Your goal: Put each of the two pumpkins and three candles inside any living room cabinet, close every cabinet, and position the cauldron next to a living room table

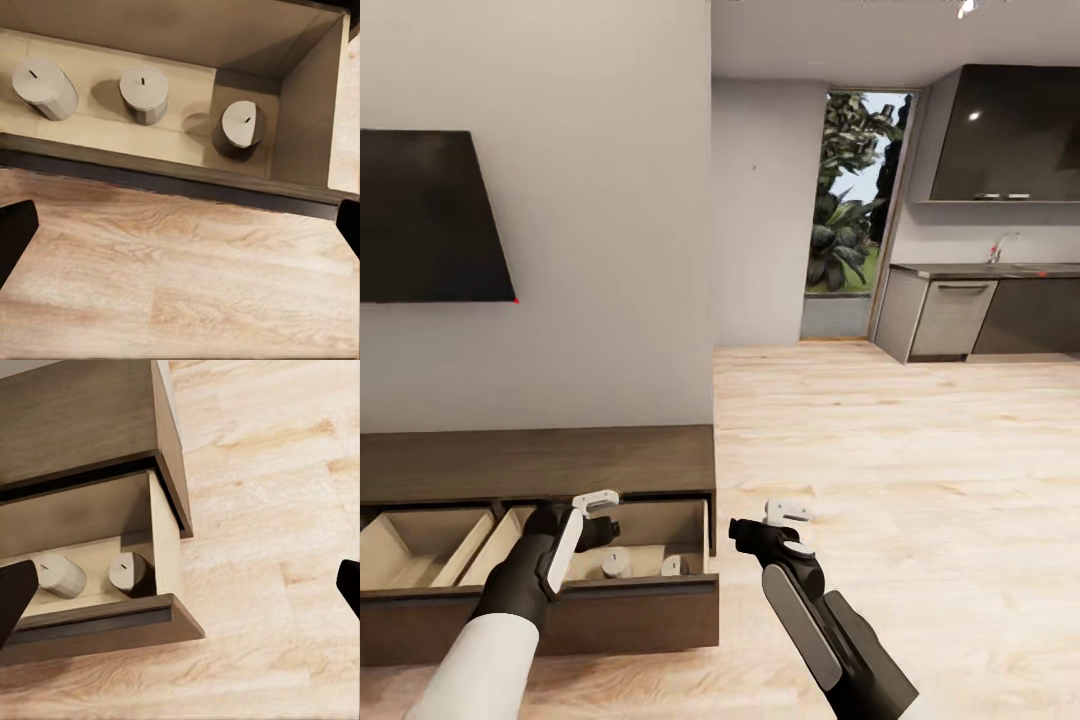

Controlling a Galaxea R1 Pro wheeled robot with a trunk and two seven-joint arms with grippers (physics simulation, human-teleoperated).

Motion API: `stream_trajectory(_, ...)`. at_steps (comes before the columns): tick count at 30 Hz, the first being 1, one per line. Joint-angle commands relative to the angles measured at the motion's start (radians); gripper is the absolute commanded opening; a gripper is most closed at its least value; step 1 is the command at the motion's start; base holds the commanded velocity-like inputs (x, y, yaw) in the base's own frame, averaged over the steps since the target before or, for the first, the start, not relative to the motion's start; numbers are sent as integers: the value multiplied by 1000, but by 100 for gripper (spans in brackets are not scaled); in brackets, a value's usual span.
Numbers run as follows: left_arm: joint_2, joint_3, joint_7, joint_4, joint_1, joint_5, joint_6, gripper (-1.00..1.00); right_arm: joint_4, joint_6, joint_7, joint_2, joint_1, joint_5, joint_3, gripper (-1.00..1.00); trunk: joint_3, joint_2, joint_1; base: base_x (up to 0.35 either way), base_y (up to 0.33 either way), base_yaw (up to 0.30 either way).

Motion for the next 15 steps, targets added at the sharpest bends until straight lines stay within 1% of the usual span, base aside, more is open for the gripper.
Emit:
stream_trajectory(1, -1, 2, 7, -1, -1, 8, 3, 100, -1, 2, -9, 0, -1, -8, 2, 100, -1, -1, 0, -203, 264, 0)
stream_trajectory(8, -1, 6, 6, -1, -1, 8, 3, 100, -1, 2, -9, 1, -1, -8, 2, 100, -1, -1, 0, -184, 273, 0)
stream_trajectory(15, -1, 6, 6, -1, -1, 8, 3, 100, -1, 2, -9, 1, -1, -8, 2, 100, -1, -1, 0, -37, 313, 0)
